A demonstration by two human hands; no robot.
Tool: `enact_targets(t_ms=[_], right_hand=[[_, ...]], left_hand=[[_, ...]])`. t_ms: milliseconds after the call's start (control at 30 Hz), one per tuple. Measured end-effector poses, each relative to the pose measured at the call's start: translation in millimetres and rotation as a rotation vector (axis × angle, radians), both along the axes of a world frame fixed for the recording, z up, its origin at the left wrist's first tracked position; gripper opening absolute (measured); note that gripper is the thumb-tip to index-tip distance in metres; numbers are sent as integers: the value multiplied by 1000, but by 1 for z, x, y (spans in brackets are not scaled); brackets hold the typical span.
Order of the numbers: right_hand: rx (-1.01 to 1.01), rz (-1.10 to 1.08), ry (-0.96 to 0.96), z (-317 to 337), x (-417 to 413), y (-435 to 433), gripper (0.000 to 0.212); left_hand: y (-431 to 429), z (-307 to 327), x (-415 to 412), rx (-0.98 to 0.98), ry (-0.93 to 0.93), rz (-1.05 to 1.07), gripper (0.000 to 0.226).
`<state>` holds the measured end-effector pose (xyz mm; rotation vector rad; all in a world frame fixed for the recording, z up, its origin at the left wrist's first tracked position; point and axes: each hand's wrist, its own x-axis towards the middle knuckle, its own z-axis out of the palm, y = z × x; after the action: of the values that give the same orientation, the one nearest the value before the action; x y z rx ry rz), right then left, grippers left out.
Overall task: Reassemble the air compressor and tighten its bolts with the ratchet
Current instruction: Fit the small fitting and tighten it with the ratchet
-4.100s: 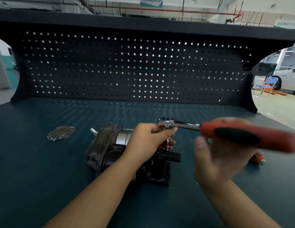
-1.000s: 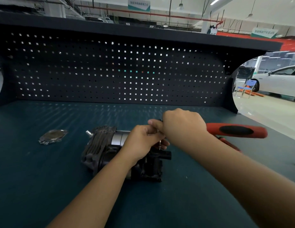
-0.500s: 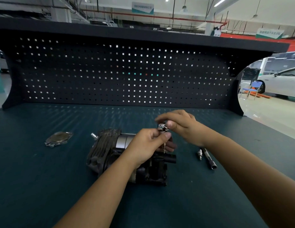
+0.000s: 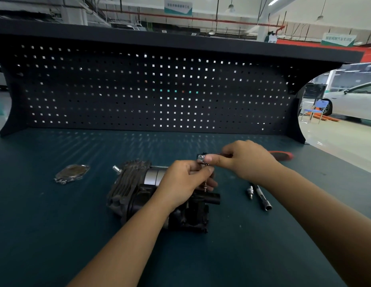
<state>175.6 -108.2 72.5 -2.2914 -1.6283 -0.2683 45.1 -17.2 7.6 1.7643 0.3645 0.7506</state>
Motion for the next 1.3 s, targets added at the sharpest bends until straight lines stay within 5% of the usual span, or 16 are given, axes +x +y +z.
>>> enact_targets(t_ms=[133,333,533,700,967,1067,1200,1300], right_hand=[[-18,-274,-271,0,-28,-8,76],[68,-149,-368,-6,-29,-15,77],[98,347,93,-15,22,3,46],[-119,470,466,-2,26,21,34],[-64,-72,-13,0,-3,-15,83],[-82,-228,-173,-1,-22,-20,82],[-64,-209,-261,1,-30,-20,73],[-56,-87,-155,2,-16,-19,78]], left_hand=[[-1,-1,1,-43,-57,43,8],[-2,-1,-2,-32,-102,66,5],[-3,1,-2,-90,-100,-24,6],[0,2,-3,-136,-103,-12,4],[-6,2,-4,-36,-41,43,11],[-7,2,-3,-20,-51,88,9],[-6,3,-5,-41,-100,66,11],[-5,4,-6,-66,-115,48,15]])
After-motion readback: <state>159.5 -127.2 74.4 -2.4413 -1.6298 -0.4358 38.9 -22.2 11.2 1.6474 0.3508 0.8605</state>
